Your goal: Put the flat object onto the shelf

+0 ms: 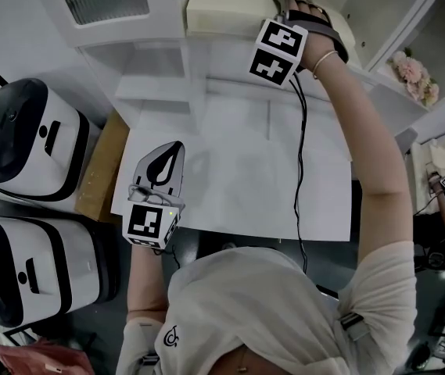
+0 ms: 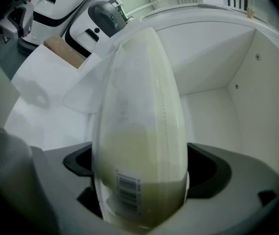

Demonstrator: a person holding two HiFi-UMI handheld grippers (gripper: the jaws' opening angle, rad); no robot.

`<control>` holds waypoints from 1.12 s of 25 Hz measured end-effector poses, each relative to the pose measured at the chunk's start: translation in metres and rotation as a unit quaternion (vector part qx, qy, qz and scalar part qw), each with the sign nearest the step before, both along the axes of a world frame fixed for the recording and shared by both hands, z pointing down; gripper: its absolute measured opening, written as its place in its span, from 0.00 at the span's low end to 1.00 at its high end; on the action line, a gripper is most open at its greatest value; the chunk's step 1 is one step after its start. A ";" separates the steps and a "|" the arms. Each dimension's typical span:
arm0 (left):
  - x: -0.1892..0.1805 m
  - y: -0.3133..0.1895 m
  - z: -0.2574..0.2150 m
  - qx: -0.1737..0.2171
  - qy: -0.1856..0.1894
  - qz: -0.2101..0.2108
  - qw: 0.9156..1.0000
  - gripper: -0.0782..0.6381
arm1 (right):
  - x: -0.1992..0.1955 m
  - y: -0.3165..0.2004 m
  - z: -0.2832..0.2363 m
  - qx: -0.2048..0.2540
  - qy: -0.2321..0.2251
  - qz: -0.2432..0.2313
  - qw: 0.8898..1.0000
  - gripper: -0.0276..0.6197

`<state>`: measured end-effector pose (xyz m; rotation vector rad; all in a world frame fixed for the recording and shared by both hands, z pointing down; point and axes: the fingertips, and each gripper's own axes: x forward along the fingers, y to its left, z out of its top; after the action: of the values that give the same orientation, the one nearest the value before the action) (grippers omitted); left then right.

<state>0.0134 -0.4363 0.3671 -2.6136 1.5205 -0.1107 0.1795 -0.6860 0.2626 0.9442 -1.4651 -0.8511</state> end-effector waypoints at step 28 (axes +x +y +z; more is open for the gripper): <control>0.005 0.044 -0.024 0.026 -0.009 0.070 0.997 0.13 | 0.024 0.145 -0.035 0.123 -0.215 0.047 0.968 0.19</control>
<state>0.0183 -0.3922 0.3430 -2.6611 1.3109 -0.0811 0.2032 -0.5408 0.2279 1.4423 -1.6873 -0.8017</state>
